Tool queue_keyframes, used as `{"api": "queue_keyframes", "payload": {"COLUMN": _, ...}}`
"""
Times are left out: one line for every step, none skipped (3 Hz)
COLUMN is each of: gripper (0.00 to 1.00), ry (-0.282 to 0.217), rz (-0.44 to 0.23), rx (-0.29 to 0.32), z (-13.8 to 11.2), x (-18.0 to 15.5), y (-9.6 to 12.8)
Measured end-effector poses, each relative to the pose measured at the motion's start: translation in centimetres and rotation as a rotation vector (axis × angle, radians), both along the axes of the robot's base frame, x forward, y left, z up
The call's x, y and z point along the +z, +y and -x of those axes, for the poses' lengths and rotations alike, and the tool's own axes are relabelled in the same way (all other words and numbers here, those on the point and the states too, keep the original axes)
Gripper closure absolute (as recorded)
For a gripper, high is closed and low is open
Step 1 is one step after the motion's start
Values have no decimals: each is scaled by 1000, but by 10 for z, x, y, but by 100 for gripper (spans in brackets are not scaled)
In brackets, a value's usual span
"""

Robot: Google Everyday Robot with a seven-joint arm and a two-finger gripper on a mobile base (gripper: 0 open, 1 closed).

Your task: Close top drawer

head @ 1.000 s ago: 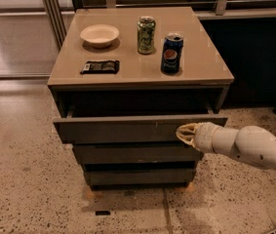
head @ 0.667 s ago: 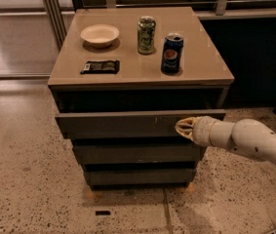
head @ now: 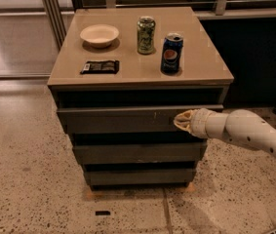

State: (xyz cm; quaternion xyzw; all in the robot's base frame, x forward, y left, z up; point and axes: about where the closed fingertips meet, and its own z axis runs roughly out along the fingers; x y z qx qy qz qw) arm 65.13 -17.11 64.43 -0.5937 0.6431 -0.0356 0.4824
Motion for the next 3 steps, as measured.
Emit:
{"api": "queue_keyframes", "payload": {"gripper": 100, "ry": 48, "rz": 9, "rx": 45, "z": 8, "x": 1, "y": 6}}
{"api": "queue_keyframes", "payload": {"gripper": 100, "ry": 148, "rz": 18, "rx": 105, "z": 29, "x": 7, "y": 15}}
{"api": "queue_keyframes", "payload": {"gripper": 100, "ry": 281, "rz": 20, "rx": 156, "z": 67, "x": 20, "y": 21}}
